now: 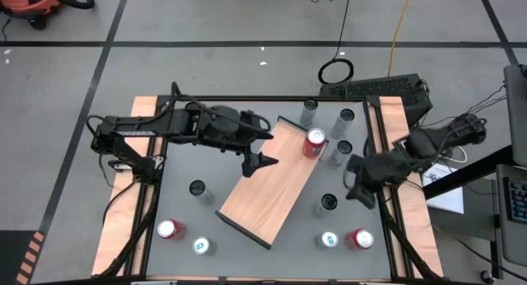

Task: Place canned beverage on shelf
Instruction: Put the red soda can on the shelf aligned with the other red soda can

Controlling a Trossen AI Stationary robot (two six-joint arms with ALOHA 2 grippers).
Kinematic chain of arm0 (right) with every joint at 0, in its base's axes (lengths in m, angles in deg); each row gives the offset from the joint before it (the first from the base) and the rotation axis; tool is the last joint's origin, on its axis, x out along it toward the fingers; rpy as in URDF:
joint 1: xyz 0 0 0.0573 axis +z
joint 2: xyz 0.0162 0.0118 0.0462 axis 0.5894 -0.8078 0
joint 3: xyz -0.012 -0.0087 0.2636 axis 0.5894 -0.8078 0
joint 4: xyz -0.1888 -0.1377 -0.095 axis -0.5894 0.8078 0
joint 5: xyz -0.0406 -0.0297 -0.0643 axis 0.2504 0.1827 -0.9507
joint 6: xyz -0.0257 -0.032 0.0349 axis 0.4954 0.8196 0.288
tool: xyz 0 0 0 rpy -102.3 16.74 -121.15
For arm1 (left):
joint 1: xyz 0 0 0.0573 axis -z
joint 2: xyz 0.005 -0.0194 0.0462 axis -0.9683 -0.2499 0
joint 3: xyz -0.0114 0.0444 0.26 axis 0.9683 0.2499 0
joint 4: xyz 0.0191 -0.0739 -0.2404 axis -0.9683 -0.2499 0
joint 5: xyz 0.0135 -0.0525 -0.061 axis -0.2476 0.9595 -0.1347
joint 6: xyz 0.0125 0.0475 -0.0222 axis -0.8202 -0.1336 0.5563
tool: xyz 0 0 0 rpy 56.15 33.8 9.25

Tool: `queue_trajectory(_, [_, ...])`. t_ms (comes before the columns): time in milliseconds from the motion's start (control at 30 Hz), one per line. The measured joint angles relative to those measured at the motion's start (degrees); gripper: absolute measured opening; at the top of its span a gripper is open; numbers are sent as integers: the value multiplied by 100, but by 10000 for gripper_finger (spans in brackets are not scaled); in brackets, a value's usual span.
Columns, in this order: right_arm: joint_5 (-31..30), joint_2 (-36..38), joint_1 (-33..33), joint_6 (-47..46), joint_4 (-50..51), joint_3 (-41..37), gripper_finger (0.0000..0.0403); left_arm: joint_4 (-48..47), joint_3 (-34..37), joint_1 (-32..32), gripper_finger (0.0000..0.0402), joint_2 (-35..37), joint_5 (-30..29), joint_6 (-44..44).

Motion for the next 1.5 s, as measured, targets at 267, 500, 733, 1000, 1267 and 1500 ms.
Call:
queue_trajectory(267, [39,-706,1460,-339,383,263,53,5,0,98,398,0,-61,13])
queue_trajectory(500, [-534,-1407,2375,-373,160,263,147,5,0,236,398,0,-138,11])
queue_trajectory(733, [-1278,-1947,3002,-851,153,263,267,5,0,343,398,0,-267,11])
queue_trajectory(1000, [-1570,-2407,3462,-1264,234,263,355,5,0,440,398,0,-422,9])
queue_trajectory(1267, [-1759,-2491,3609,-1562,427,27,361,5,0,462,398,0,-511,8])
queue_trajectory(1500, [-1830,-2493,3617,-1747,-102,-586,361,5,0,459,398,0,-561,8])
